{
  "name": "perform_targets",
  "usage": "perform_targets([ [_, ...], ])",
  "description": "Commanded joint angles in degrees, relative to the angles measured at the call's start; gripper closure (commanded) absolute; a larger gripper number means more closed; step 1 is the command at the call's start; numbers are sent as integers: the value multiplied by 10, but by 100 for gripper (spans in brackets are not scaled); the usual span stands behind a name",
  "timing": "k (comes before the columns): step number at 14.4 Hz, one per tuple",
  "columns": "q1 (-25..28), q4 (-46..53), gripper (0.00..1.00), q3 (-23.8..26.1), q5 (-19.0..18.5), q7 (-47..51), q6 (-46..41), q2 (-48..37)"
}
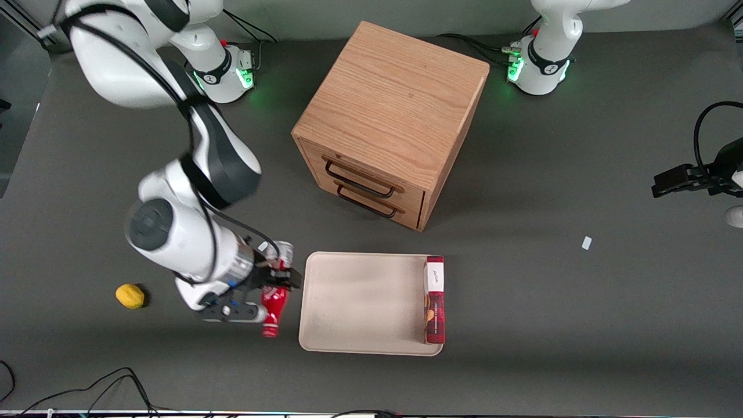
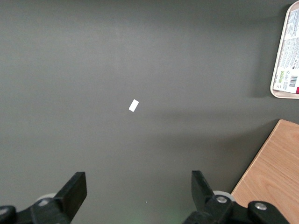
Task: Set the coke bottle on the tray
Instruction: 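Lower the bottle onto the tray beside the snack box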
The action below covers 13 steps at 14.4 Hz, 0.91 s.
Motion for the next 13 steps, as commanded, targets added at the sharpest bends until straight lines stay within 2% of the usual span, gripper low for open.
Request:
perform_targets([
  [1, 10, 54, 100, 6, 10, -1, 59, 94],
  [5, 19, 53, 100, 6, 10, 36, 133, 160],
  [12, 25, 53, 100, 5, 10, 61, 139, 173],
  [13, 25, 53, 93, 5, 10, 60, 140, 177],
])
